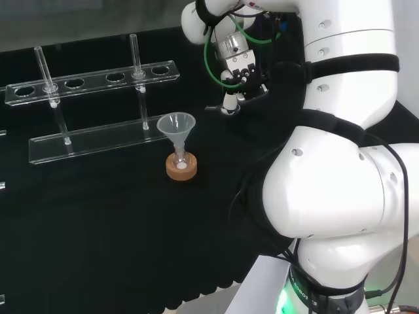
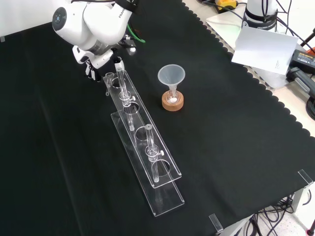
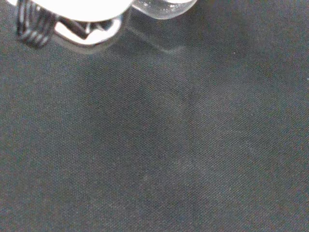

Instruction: Put the weighing funnel back on the table.

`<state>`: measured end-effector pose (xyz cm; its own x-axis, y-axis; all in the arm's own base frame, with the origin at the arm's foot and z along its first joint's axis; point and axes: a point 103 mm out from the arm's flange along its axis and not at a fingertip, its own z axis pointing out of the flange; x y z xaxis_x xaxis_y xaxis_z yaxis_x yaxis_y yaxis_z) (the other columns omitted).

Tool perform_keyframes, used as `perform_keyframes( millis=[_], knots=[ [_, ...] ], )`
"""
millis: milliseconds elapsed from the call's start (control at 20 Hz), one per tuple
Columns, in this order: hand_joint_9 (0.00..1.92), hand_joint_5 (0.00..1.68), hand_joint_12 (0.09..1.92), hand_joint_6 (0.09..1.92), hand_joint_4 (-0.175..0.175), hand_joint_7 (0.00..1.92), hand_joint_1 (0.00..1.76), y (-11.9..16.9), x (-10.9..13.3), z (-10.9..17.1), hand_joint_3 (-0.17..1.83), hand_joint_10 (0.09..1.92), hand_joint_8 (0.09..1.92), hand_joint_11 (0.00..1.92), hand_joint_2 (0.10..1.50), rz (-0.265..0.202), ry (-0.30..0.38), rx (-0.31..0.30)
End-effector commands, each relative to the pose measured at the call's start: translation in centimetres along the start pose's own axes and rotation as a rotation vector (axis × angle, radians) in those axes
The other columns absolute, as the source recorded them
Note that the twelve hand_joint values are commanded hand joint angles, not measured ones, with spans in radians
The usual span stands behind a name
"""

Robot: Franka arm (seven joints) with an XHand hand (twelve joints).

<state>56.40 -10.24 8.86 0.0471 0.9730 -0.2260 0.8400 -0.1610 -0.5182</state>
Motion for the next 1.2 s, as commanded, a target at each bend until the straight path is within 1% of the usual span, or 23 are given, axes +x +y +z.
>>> perform_keyframes(
  millis=[50, 100, 150, 250, 300, 400, 450, 550, 700, 900, 1000, 1100, 1200],
  knots=[
    [0.68, 0.68, 1.19, 0.83, 0.017, 0.38, 0.99, -0.4, 0.0, 0.0, 0.60, 0.49, 0.70, 0.60, 0.69, -0.023, -0.034, 0.015],
    [0.62, 0.51, 1.22, 0.71, -0.003, 0.31, 0.97, -0.5, 0.0, 0.0, 0.65, 0.53, 0.70, 0.54, 0.65, -0.027, -0.039, 0.028],
    [0.54, 0.40, 1.26, 0.57, -0.013, 0.23, 0.95, -0.6, 0.1, -0.1, 0.68, 0.56, 0.70, 0.48, 0.62, -0.032, -0.039, 0.043],
    [0.39, 0.25, 1.31, 0.31, -0.017, 0.10, 0.91, -0.9, 0.3, -0.2, 0.70, 0.64, 0.67, 0.36, 0.59, -0.041, -0.050, 0.074],
    [0.31, 0.20, 1.34, 0.21, -0.013, 0.05, 0.89, -1.0, 0.4, -0.2, 0.69, 0.66, 0.61, 0.29, 0.58, -0.045, -0.059, 0.085],
    [0.15, 0.10, 1.39, 0.09, -0.002, 0.01, 0.84, -1.7, 0.5, -0.5, 0.65, 0.69, 0.36, 0.16, 0.58, -0.050, -0.065, 0.085],
    [0.09, 0.06, 1.41, 0.09, 0.002, 0.00, 0.83, -2.1, 0.5, -0.7, 0.64, 0.70, 0.25, 0.11, 0.58, -0.051, -0.061, 0.077],
    [0.03, 0.03, 1.43, 0.09, 0.005, 0.00, 0.80, -3.1, 0.3, -1.4, 0.61, 0.72, 0.14, 0.05, 0.58, -0.052, -0.050, 0.055],
    [0.01, 0.01, 1.44, 0.09, 0.005, 0.01, 0.78, -5.0, -0.2, -2.6, 0.59, 0.72, 0.10, 0.02, 0.58, -0.052, -0.027, -0.003],
    [0.05, 0.06, 1.43, 0.09, -0.005, 0.06, 0.77, -8.0, -0.9, -4.0, 0.58, 0.74, 0.14, 0.04, 0.59, -0.045, 0.008, -0.049],
    [0.07, 0.08, 1.42, 0.09, -0.009, 0.07, 0.77, -9.6, -1.2, -4.4, 0.57, 0.74, 0.18, 0.05, 0.60, -0.040, 0.037, -0.062],
    [0.09, 0.11, 1.42, 0.09, -0.012, 0.04, 0.77, -11.1, -1.2, -4.7, 0.55, 0.73, 0.30, 0.06, 0.60, -0.036, 0.048, -0.077],
    [0.11, 0.13, 1.42, 0.09, -0.015, 0.02, 0.77, -12.6, -1.1, -5.2, 0.55, 0.72, 0.39, 0.07, 0.61, -0.032, 0.054, -0.092]
  ],
)
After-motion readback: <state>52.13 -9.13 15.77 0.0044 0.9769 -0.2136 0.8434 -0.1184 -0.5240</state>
